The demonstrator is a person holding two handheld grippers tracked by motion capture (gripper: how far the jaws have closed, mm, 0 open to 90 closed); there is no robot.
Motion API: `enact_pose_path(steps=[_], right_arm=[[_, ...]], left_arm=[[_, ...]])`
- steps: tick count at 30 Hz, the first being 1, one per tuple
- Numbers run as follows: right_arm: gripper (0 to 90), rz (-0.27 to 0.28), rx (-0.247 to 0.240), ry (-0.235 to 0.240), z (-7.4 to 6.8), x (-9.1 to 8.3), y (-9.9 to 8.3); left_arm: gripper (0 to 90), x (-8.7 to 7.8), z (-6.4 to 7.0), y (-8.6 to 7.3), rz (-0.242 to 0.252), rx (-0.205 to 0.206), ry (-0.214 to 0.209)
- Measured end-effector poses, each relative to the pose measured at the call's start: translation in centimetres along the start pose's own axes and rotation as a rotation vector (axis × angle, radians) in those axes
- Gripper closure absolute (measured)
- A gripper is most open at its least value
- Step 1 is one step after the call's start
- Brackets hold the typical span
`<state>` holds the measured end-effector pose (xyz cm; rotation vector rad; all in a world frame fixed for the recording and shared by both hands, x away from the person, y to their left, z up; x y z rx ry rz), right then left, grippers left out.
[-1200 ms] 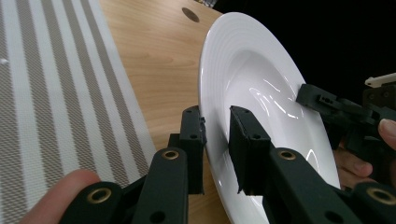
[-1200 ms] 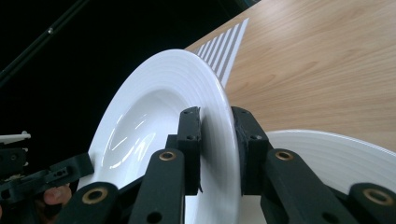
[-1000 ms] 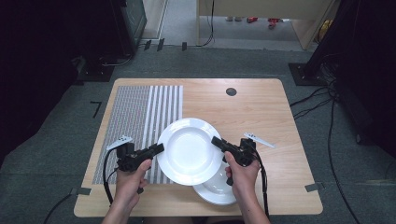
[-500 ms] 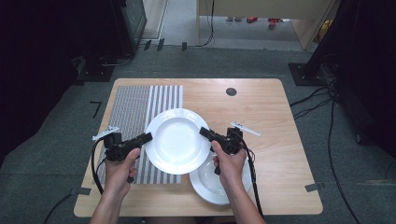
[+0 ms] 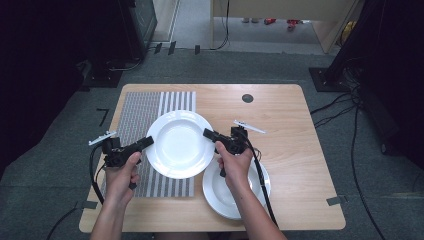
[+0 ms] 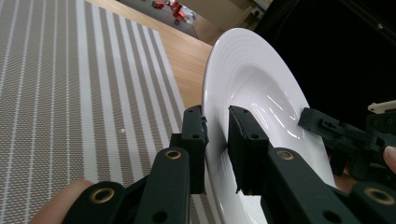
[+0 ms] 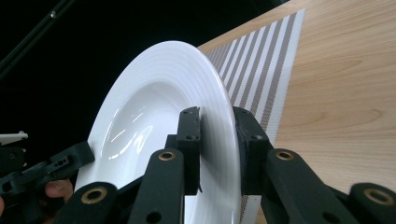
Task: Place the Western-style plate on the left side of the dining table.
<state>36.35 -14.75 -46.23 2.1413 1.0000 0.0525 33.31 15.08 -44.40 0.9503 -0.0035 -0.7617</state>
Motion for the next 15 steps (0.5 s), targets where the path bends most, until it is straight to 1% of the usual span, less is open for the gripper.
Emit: enact_pose_path(steps=[6, 7, 8, 13, 14, 15], right_arm=[[75.8, -0.027, -0.01, 0.009, -0.3, 1.9, 0.2], [75.9, -0.036, -0.008, 0.013, -0.4, 2.5, 0.3], [75.9, -0.036, -0.008, 0.013, -0.4, 2.5, 0.3], [75.9, -0.062, 0.002, 0.022, -0.4, 4.0, 0.3], [75.8, -0.067, 0.006, 0.022, -0.4, 4.3, 0.3], [75.6, -0.078, 0.007, 0.024, -0.3, 5.0, 0.3]], left_arm=[[77.6, -0.3, -1.3, 0.5, 0.016, -0.018, 0.025], [77.5, -0.3, -1.5, 0.6, 0.021, -0.023, 0.029], [77.5, -0.3, -1.7, 0.6, 0.025, -0.028, 0.033], [77.5, -0.4, -2.6, 0.9, 0.032, -0.038, 0.056], [77.5, -0.4, -2.8, 0.9, 0.038, -0.046, 0.06], [77.6, -0.4, -3.0, 1.0, 0.038, -0.046, 0.063]])
Point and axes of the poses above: each handheld gripper's, and its own axes: x roughly forward along the jaws, y roughly out of its top, z roughly to its right, the point moved 4 cm from there along x, roughly forward along the jaws, and after that the axes turned 4 degrees about z, right-handed, at the moved point
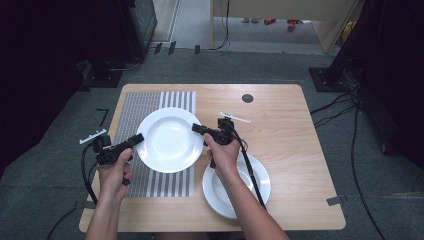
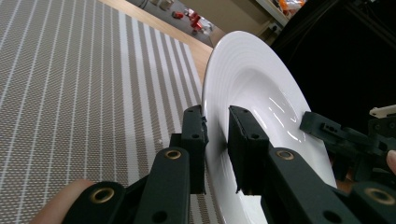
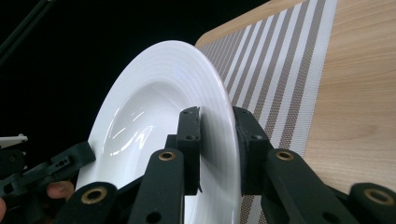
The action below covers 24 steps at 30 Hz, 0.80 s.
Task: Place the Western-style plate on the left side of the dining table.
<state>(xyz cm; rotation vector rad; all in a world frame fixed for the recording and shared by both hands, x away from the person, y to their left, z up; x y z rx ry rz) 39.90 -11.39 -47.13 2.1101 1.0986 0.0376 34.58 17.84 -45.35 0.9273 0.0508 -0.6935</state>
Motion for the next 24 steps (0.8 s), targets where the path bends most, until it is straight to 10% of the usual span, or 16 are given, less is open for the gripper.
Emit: enact_pose_path(steps=[24], right_arm=[[74.9, -0.088, -0.034, -0.01, 0.6, 6.6, 0.5]], left_arm=[[77.7, 1.1, -5.0, 0.9, 0.033, -0.084, 0.076]])
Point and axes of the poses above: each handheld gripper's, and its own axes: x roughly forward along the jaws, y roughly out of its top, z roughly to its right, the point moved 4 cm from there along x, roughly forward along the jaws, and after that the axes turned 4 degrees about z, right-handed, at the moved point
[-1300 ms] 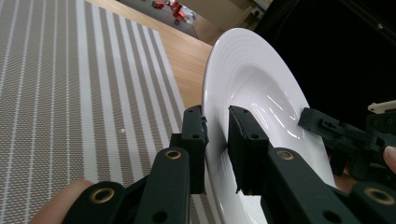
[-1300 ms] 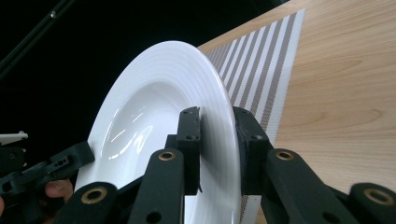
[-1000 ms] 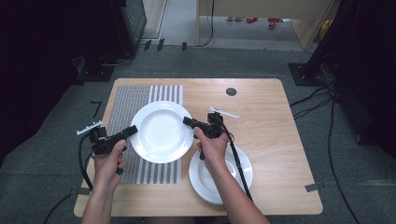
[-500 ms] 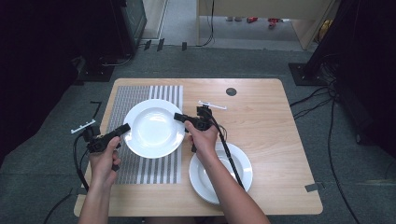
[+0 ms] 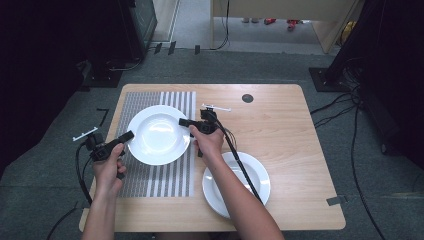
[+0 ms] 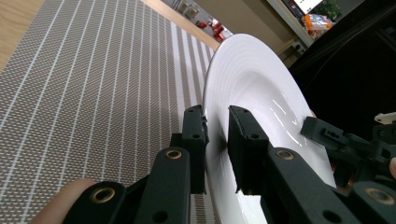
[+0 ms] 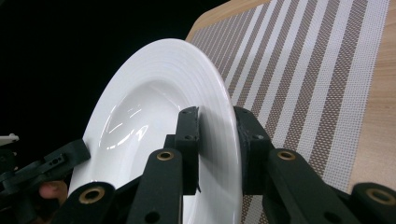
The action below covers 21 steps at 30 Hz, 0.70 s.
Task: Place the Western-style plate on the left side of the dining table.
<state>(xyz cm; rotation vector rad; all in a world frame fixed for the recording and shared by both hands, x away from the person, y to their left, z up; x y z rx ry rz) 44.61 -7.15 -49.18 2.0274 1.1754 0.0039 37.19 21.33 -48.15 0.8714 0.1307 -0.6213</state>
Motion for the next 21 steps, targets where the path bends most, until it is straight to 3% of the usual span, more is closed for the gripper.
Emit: enact_pose_path(steps=[10, 18, 21], right_arm=[[74.9, -0.022, 0.023, -0.018, 0.9, 1.6, 0.3], [75.0, -0.043, 0.037, -0.02, 1.2, 3.5, 0.2], [74.6, -0.054, 0.048, -0.029, 1.4, 4.3, 0.2]], left_arm=[[76.7, 1.2, -1.4, -0.4, -0.02, -0.025, 0.032], [77.0, 1.7, -2.8, -0.1, 0.013, -0.064, 0.07], [76.6, 2.1, -3.1, -0.1, 0.026, -0.059, 0.093]])
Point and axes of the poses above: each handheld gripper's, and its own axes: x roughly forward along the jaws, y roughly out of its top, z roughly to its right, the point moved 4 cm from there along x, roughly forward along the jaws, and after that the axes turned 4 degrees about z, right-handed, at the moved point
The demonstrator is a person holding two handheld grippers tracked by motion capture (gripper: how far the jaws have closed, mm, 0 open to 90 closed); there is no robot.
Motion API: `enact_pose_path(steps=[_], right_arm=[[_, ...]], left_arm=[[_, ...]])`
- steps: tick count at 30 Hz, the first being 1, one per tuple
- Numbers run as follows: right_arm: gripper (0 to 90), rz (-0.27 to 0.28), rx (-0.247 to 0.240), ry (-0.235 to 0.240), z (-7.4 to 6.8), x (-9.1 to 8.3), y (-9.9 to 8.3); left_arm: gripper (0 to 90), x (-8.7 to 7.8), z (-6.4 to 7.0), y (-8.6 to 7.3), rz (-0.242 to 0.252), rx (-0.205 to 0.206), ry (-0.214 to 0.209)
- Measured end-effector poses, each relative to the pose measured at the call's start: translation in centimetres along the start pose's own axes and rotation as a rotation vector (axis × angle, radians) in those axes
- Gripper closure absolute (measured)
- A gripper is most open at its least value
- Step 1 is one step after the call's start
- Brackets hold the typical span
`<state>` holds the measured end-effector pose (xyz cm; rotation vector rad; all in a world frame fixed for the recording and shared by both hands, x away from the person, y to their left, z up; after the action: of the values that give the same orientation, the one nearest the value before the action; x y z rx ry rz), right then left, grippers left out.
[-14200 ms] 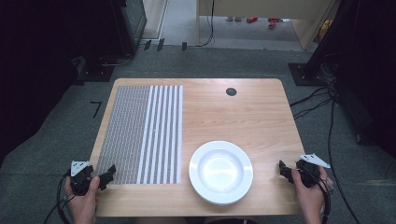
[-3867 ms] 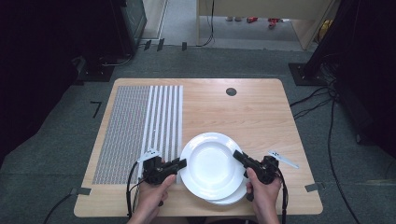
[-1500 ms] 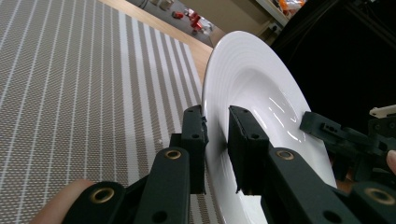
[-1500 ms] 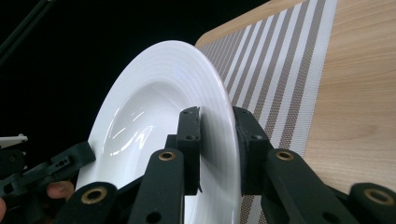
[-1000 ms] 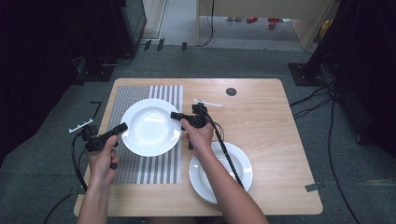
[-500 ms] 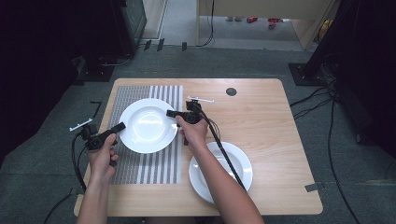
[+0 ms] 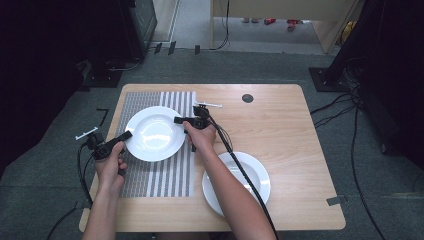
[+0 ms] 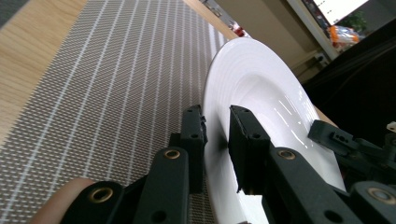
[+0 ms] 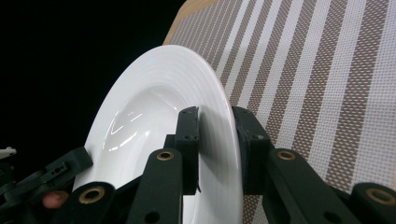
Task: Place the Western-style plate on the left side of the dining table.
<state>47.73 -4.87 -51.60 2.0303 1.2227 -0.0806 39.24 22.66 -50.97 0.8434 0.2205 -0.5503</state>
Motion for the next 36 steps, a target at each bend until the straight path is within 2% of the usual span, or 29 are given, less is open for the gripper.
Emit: enact_pose_path(steps=[9, 13, 18, 23, 27, 29, 30, 31, 32, 33, 36], right_arm=[[74.7, -0.005, 0.024, -0.013, 0.8, 1.5, 0.3], [75.0, 0.002, 0.041, -0.018, 1.1, 1.8, 0.4], [75.1, 0.018, 0.062, -0.021, 1.5, 2.0, 0.5], [75.0, 0.021, 0.063, -0.026, 1.6, 2.2, 0.3], [74.1, 0.033, 0.043, -0.041, 1.8, 2.5, 0.1], [73.6, 0.032, 0.035, -0.055, 1.9, 2.6, -0.1], [72.9, 0.043, 0.013, -0.065, 1.9, 2.8, -0.2], [72.9, 0.043, 0.013, -0.065, 1.9, 2.8, -0.2], [71.2, 0.05, -0.015, -0.08, 1.8, 2.8, -0.2], [71.2, 0.05, -0.015, -0.08, 1.8, 2.8, -0.2], [57.7, 0.073, -0.048, -0.096, 1.5, 2.7, 0.0]], left_arm=[[75.7, 1.3, -0.8, -0.2, 0.023, -0.012, 0.033], [75.5, 1.7, -1.1, -0.4, 0.008, -0.024, 0.034], [75.4, 2.0, -1.1, -0.5, 0.015, -0.029, 0.034], [75.3, 2.2, -1.4, -0.6, 0.01, -0.041, 0.038], [73.9, 2.4, -1.5, -0.7, 0.016, -0.027, 0.038], [70.4, 2.5, -1.5, -0.7, 0.02, -0.024, 0.035], [68.7, 2.5, -1.5, -0.8, 0.023, -0.02, 0.028], [68.7, 2.5, -1.5, -0.8, 0.024, -0.017, 0.024], [66.5, 2.5, -1.5, -0.8, 0.025, -0.018, 0.017], [66.5, 2.5, -1.5, -0.8, 0.025, -0.016, 0.006], [58.6, 2.5, -1.4, -0.9, 0.029, 0.011, -0.01]])
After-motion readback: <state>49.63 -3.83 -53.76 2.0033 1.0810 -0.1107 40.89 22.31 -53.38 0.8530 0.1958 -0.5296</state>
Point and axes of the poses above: each handheld gripper's, and its own axes: x roughly forward along the jaws, y roughly out of its top, z roughly to its right, the point moved 4 cm from there along x, roughly forward along the jaws, and after that the axes turned 4 degrees about z, right-handed, at the moved point
